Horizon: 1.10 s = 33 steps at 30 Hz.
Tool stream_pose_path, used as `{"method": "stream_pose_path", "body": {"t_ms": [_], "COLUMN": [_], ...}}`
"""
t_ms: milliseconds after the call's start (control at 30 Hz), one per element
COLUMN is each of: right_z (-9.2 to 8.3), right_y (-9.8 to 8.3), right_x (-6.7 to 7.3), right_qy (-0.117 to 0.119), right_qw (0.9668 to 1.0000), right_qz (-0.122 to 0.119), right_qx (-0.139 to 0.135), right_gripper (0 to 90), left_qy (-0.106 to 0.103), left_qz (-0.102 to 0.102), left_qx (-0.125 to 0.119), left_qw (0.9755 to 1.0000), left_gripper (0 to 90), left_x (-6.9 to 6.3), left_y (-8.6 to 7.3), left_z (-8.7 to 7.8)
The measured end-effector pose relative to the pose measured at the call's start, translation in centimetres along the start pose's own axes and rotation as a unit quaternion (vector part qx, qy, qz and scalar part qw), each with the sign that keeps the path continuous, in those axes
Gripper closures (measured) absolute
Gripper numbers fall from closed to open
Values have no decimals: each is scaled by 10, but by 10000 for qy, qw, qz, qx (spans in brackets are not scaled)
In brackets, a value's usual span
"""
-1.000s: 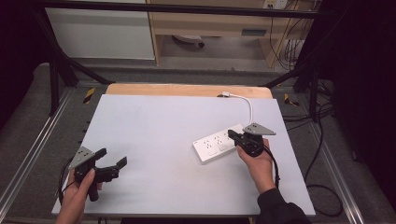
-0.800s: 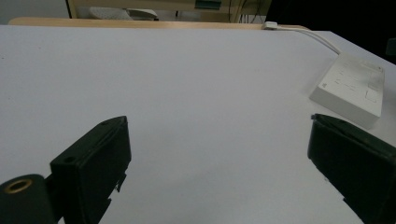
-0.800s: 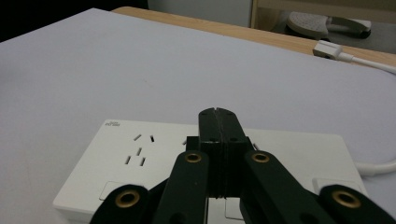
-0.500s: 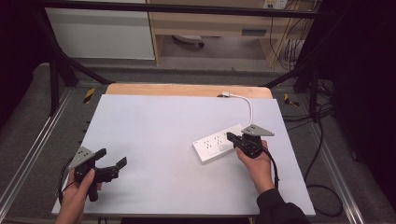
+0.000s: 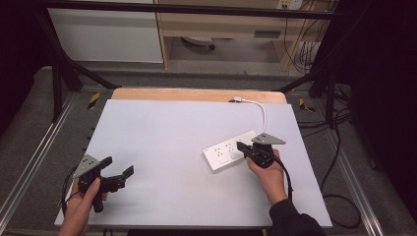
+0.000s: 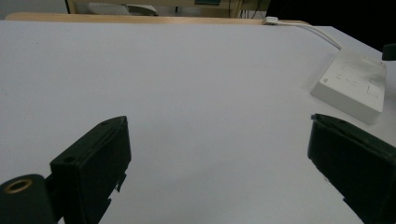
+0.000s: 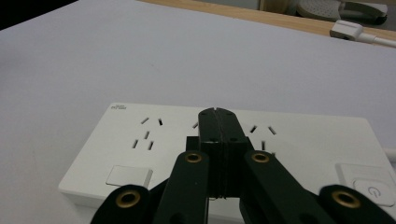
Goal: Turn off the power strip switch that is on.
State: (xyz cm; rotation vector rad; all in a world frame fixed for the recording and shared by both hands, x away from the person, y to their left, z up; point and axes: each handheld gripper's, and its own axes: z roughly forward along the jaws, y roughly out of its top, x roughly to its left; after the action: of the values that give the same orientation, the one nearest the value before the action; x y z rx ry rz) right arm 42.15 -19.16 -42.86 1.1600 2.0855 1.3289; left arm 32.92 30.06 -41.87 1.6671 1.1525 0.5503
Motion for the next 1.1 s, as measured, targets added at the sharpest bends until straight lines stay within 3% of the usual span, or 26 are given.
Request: {"method": "stream_pose_path", "body": {"t_ms": [1100], "right_z": [11], "right_y": [-5], "right_x": [9], "right_qy": [157], "right_qw": [9996], "right_qz": [-148], "right_qx": [201], "right_gripper": [900], "left_qy": [-7], "left_qz": [12], "left_qx": [13], "left_qw": [10000], "left_gripper": [60], "left_x": [-1], "left_y": [0], "left_z": [1]}}
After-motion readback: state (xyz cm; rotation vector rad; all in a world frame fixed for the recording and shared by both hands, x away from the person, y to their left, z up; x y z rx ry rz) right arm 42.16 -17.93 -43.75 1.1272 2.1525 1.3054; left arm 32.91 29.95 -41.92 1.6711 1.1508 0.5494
